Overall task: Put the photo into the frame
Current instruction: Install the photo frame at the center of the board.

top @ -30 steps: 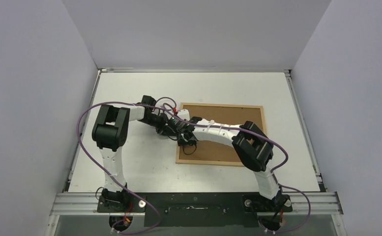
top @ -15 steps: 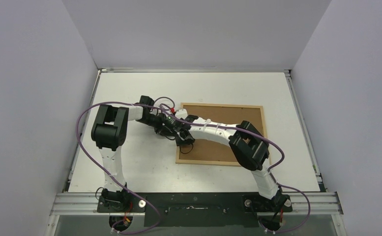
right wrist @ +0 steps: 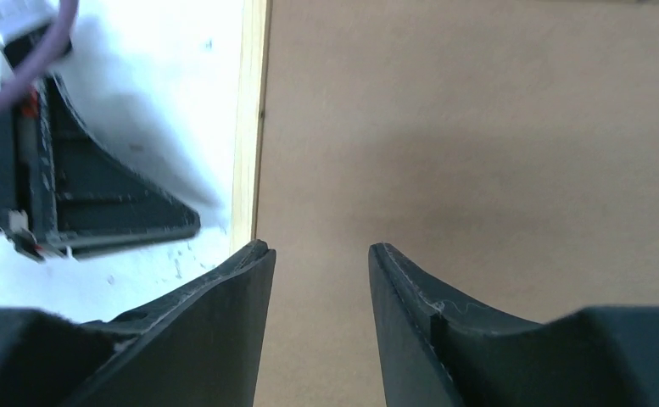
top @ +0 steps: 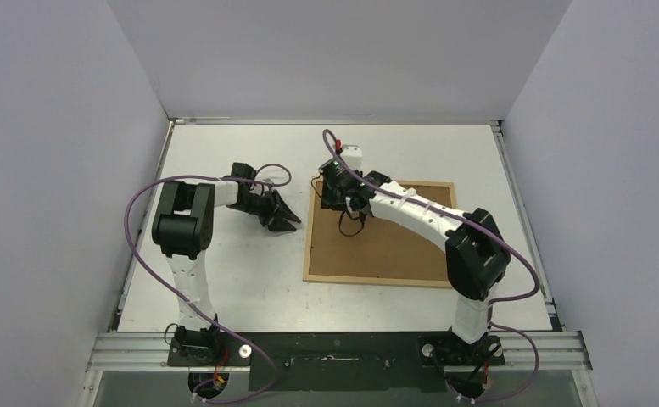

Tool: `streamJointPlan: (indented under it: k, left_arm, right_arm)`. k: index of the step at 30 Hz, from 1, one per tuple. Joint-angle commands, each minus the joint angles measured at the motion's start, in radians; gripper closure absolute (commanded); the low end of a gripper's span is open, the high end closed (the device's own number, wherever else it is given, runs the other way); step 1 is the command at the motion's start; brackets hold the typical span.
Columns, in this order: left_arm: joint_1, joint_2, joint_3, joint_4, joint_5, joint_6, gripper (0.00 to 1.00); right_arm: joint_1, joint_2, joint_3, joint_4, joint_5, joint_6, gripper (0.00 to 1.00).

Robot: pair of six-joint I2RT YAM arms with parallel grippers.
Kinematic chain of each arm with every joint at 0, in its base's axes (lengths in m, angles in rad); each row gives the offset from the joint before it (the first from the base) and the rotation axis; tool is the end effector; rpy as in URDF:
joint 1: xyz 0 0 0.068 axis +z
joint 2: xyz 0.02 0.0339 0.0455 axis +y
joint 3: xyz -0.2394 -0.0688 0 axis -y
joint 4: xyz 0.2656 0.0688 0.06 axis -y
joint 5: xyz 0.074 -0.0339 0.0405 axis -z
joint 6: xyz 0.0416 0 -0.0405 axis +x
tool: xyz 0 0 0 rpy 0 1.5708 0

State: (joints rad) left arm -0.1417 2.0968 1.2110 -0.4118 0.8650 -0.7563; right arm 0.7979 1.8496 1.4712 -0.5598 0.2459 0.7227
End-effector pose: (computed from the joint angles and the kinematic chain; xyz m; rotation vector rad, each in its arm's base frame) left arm 0.3736 -0.0853 0.0556 0.6554 -2.6333 1.2879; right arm 0.3022 0.2954 0.2091 0.0071 2.5008 0.3398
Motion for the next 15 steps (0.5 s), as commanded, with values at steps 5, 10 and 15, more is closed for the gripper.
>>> streamJointPlan:
  k: [5,10,15]
  left_arm:
    - [-0.011,-0.03,-0.004,0.116,0.008,-0.008,0.66]
    - [-0.031,-0.013,0.004,0.144,-0.009,-0.015,0.63]
    - [-0.06,0.001,0.011,0.154,-0.031,-0.014,0.62]
  right_arm:
    - [-0.052,0.109,0.179,-0.08,-0.06,-0.059,0.53]
    - [-0.055,0.258,0.358,-0.178,-0.067,-0.066,0.55]
    - [-0.057,0.333,0.432,-0.185,-0.078,-0.061,0.59]
